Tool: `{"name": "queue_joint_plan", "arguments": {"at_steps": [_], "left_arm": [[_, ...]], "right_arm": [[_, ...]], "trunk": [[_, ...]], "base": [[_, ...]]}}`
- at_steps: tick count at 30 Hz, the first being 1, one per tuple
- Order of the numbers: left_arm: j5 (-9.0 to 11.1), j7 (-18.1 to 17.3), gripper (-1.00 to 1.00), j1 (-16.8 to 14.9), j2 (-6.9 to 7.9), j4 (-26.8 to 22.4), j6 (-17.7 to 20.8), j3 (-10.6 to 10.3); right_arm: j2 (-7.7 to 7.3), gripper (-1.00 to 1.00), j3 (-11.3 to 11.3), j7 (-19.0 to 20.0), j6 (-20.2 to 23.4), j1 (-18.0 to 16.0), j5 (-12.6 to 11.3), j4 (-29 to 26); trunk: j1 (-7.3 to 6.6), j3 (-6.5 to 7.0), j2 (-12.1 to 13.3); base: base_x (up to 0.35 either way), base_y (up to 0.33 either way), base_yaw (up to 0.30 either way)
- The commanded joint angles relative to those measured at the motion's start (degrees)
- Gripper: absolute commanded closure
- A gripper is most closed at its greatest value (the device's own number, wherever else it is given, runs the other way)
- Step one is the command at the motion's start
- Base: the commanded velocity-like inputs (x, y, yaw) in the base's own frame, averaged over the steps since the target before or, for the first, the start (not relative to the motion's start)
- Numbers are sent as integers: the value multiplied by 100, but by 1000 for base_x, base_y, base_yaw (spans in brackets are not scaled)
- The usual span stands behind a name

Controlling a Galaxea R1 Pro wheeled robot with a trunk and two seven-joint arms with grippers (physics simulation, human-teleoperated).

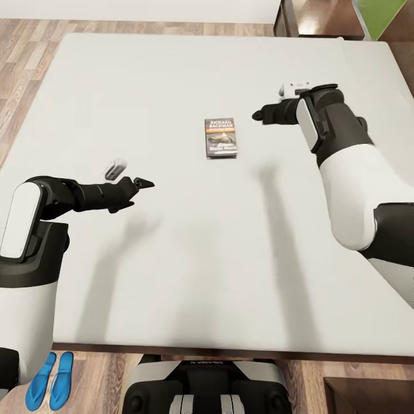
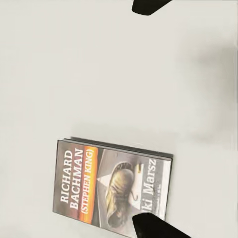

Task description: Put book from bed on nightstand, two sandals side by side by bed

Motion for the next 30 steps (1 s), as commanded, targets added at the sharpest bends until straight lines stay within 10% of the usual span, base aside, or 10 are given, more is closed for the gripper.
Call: {"name": "queue_joint_plan", "arguments": {"at_steps": [1, 14, 30], "left_arm": [[52, 56, -100, -2, 4, -3, 1, 1], [70, 41, -100, 10, 131, 23, 14, 43], [64, 54, -100, 20, 147, 2, 15, 24]], "right_arm": [[43, -100, -15, 73, 3, -5, 61, 23], [130, -100, -61, 1894, -262, -6, -13, 151], [132, -100, -31, 1008, -274, -165, 74, -490]], "trunk": [[22, -21, -44], [308, -255, -565], [418, -344, -765]], "base": [[0, 0, 0], [0, 0, 0], [0, 0, 0]]}}
